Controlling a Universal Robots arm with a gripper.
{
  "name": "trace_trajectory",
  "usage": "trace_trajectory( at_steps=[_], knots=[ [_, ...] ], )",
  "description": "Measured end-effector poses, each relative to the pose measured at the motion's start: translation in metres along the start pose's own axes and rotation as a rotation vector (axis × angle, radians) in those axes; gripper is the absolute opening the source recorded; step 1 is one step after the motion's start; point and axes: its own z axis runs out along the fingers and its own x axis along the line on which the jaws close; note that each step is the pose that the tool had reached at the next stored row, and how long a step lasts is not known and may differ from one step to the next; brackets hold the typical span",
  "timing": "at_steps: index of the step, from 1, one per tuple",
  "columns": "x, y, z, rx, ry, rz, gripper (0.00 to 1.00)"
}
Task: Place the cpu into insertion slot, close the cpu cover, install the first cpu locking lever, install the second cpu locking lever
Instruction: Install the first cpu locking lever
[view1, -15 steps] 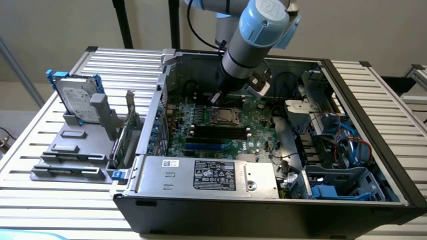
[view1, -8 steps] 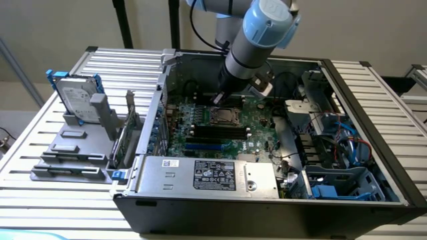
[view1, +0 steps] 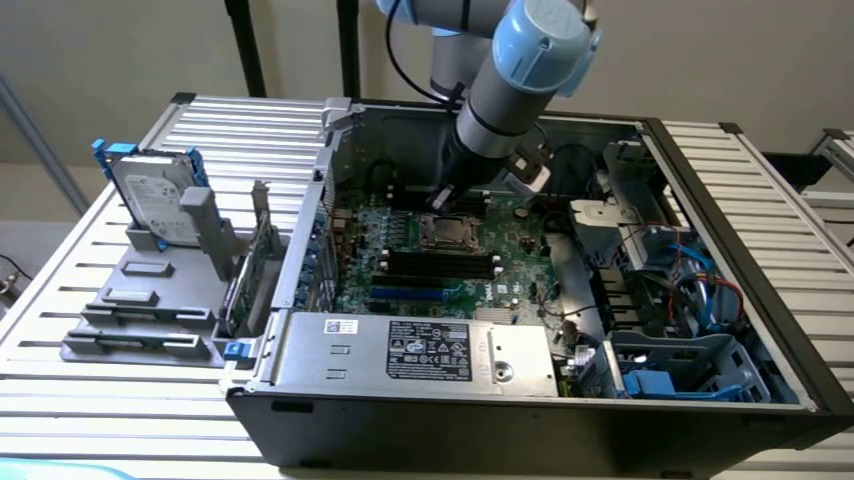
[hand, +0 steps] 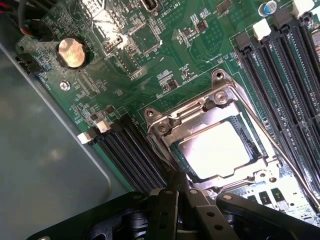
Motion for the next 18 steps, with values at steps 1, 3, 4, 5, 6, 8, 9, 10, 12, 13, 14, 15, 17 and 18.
trace_trajectory(
  at_steps=[1,3,4,5,6,8,9,10,12,13,14,15,17,18],
  knots=[
    [0.001,0.0003,0.0001,-0.0017,-0.0023,0.0,0.11],
    [0.001,0.0003,0.0,-0.0017,-0.0026,0.001,0.11],
    [0.001,0.0002,-0.0004,-0.0015,-0.0029,0.001,0.11],
    [0.001,-0.0002,-0.0013,-0.0014,-0.0027,0.001,0.11],
    [0.001,-0.0012,-0.0026,-0.001,-0.0028,0.0,0.11],
    [0.0,-0.0045,-0.0056,-0.0006,-0.004,-0.002,0.11],
    [-0.001,-0.0063,-0.0068,-0.0004,-0.0045,-0.004,0.11],
    [-0.002,-0.008,-0.0076,0.0,-0.0052,-0.006,0.11],
    [-0.003,-0.0104,-0.0077,0.001,-0.0056,-0.009,0.11],
    [-0.004,-0.0113,-0.0075,0.0018,-0.0053,-0.011,0.11],
    [-0.004,-0.012,-0.0074,0.0027,-0.0048,-0.012,0.11],
    [-0.004,-0.0124,-0.0074,0.0036,-0.0042,-0.014,0.11],
    [-0.004,-0.0127,-0.0073,0.0052,-0.0024,-0.015,0.11],
    [-0.003,-0.0129,-0.0071,0.0059,-0.0013,-0.015,0.11]
  ],
)
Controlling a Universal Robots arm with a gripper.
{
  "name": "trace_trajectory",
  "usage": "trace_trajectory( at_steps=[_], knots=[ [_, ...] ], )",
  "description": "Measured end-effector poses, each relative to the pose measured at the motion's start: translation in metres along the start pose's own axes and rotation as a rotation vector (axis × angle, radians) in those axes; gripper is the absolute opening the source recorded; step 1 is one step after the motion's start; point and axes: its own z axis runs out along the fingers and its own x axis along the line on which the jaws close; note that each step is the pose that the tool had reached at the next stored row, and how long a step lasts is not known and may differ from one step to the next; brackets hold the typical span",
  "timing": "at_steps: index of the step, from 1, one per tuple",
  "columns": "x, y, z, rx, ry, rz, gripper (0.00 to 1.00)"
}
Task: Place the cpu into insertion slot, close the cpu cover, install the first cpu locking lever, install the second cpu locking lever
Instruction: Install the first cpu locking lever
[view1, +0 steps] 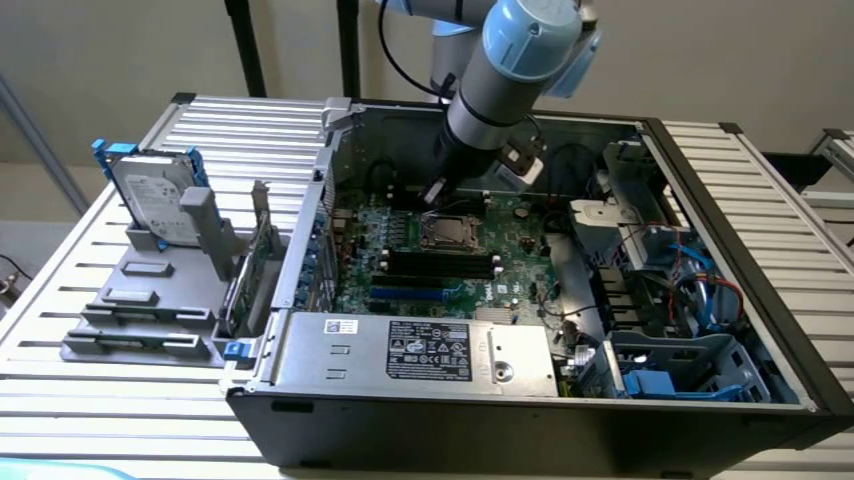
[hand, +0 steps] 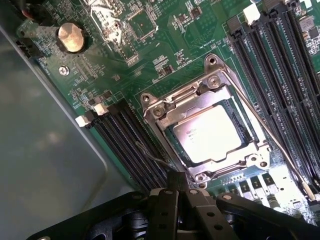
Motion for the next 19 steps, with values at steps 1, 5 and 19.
trace_trajectory(
  at_steps=[1,5,19],
  knots=[
    [0.0005,-0.0003,0.0002,0.0005,0.0008,0.0,0.11],
    [0.0019,-0.0011,0.0008,0.0029,0.0042,-0.002,0.11],
    [0.0035,0.0013,0.0023,0.0051,0.0026,-0.01,0.11]
  ],
)
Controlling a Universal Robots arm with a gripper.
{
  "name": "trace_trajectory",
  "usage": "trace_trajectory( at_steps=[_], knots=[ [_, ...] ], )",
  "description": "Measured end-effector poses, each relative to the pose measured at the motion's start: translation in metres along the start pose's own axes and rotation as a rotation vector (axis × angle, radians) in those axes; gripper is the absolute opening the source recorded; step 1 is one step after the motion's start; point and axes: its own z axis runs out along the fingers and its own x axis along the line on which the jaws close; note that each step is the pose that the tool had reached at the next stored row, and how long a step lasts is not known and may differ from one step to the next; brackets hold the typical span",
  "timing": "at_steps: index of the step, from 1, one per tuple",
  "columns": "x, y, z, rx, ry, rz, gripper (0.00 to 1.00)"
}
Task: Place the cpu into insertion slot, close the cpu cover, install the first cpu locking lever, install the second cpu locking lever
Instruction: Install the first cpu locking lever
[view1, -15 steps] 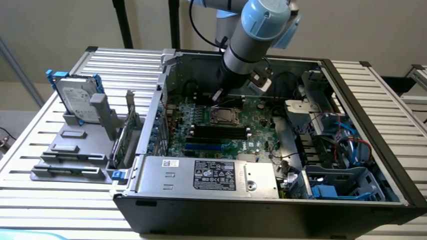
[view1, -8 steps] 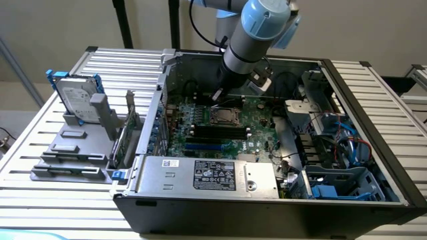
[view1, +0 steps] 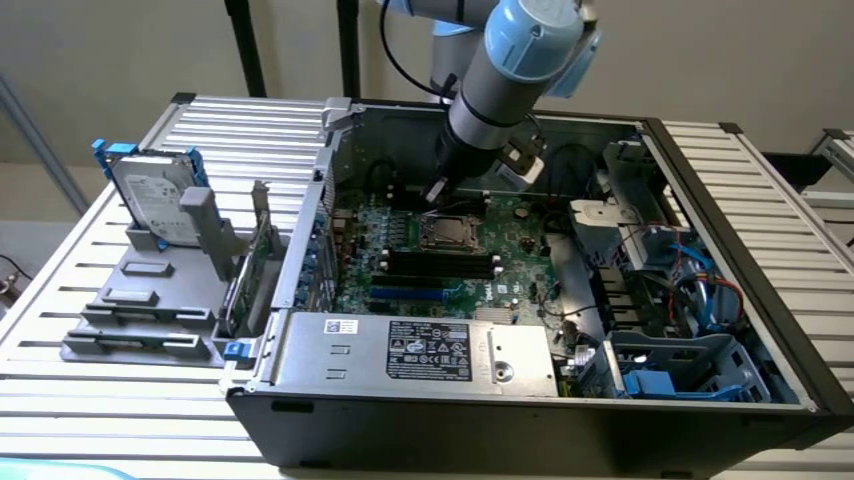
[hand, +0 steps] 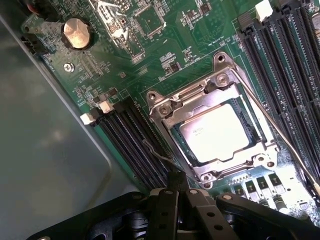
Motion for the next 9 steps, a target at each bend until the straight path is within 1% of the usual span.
trace_trajectory(
  at_steps=[4,9],
  knots=[
    [0.0012,0.0027,0.001,0.0009,-0.0019,-0.005,0.11],
    [0.0031,0.0069,0.0022,0.0028,-0.0057,-0.017,0.11]
  ],
)
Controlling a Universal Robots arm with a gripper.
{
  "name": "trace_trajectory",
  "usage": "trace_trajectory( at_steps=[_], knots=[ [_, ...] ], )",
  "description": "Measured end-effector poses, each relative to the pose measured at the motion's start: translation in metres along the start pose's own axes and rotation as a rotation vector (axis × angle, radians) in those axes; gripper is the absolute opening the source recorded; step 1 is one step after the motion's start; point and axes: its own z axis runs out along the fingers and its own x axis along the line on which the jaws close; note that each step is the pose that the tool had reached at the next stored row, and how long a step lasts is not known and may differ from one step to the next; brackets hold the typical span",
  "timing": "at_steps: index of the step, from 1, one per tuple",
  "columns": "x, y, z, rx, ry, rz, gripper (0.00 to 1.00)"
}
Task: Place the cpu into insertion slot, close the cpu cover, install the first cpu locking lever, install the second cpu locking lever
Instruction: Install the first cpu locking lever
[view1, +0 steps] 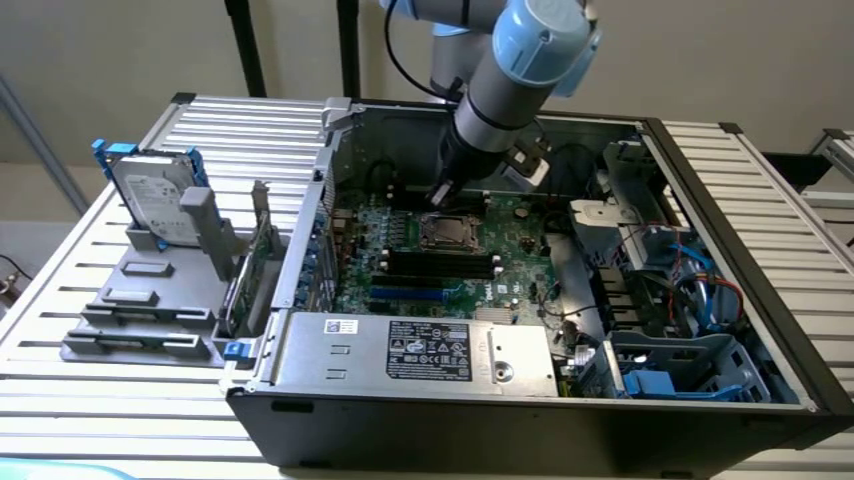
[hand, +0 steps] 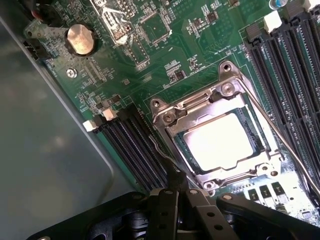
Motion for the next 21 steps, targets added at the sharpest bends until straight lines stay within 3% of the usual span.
trace_trajectory(
  at_steps=[8,21],
  knots=[
    [0.002,0.0047,0.0015,0.0044,-0.0094,-0.027,0.11],
    [-0.0019,-0.0023,0.0033,0.0063,-0.011,-0.028,0.11]
  ],
)
